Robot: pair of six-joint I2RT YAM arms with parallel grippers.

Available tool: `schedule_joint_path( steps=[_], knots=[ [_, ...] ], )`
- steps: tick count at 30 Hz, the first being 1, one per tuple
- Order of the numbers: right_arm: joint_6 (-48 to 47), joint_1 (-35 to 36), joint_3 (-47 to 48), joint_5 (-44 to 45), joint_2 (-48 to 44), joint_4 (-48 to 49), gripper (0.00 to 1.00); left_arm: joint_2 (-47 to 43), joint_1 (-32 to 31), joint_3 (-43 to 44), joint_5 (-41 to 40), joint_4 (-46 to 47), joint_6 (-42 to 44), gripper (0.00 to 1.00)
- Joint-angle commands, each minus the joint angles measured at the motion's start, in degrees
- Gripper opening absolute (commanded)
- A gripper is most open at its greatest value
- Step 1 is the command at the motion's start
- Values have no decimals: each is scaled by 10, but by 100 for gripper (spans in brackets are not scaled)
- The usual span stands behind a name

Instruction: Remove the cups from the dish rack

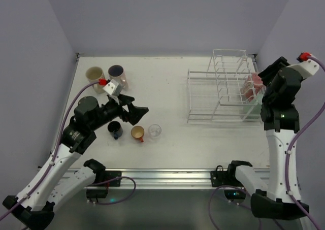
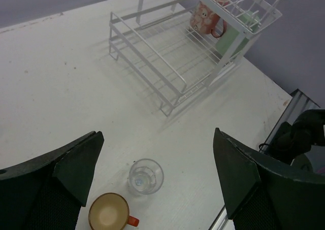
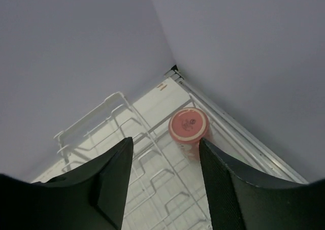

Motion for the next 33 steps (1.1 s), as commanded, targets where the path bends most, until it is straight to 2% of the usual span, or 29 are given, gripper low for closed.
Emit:
schedule_joint_path(
  steps=[1,2,5,7,10,12,21,33],
  knots=[
    [35,-72,32,-107,53,-14,60,-38,-9,-45,41,64,-3,97],
    [38,-81,32,-121,84,-14,63,-43,-36,-53,4,62,14,97],
    [57,-124,32,-135,140,-16,72,-47,-85,-52,-36,36,32,97],
    [73,-146,38,-179,168,-17,77,-60,-117,-58,-49,35,37,98],
    [81,-163,51,-199,210,-18,87,-66,-153,-61,-83,25,48,98],
    [83,-164,65,-189,241,-21,98,-69,-166,-60,-106,16,48,98],
    [101,-173,136,-203,380,-37,99,-79,-222,-62,-136,10,53,99],
    [125,-173,192,-214,465,-71,99,-85,-237,-64,-160,7,57,100]
  ],
)
